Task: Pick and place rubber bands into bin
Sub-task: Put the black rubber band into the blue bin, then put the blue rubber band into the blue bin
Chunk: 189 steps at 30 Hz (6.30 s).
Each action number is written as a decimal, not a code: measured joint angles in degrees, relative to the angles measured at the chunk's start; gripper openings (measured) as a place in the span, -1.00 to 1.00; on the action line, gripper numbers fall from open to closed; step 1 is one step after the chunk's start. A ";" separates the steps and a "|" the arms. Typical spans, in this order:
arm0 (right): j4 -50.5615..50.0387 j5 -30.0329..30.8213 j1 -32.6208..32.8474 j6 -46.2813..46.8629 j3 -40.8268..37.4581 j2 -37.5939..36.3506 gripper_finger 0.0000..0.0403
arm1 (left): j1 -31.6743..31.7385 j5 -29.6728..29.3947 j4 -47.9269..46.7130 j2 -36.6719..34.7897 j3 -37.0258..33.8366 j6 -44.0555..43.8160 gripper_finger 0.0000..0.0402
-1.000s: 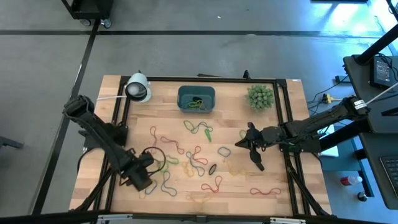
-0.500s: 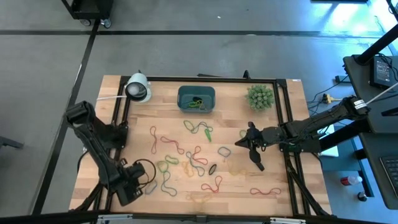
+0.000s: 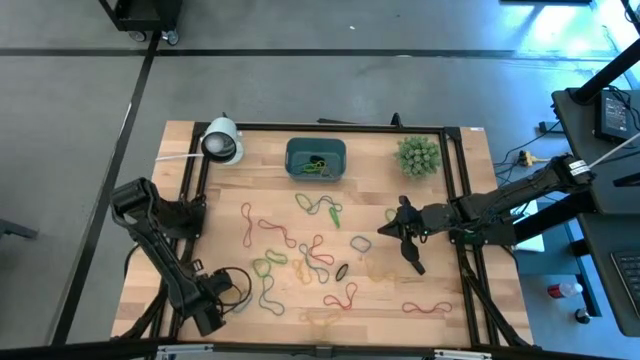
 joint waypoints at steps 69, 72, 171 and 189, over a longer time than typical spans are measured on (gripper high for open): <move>-0.83 1.31 -0.17 -1.71 0.04 0.04 -0.97 | 89.61 -9.12 6.26 16.54 33.97 81.97 -0.95; -1.23 1.31 -0.17 -1.66 0.04 0.04 -0.97 | 90.11 -9.11 3.90 16.96 33.97 81.90 -0.88; -36.40 -2.70 -4.76 -8.80 38.82 50.14 -0.69 | 45.37 -24.72 49.11 -46.31 -34.51 74.01 -0.99; -55.79 -1.26 -9.56 -13.11 56.55 50.34 -0.99 | 45.37 -24.84 49.11 -46.29 -34.51 73.99 -0.98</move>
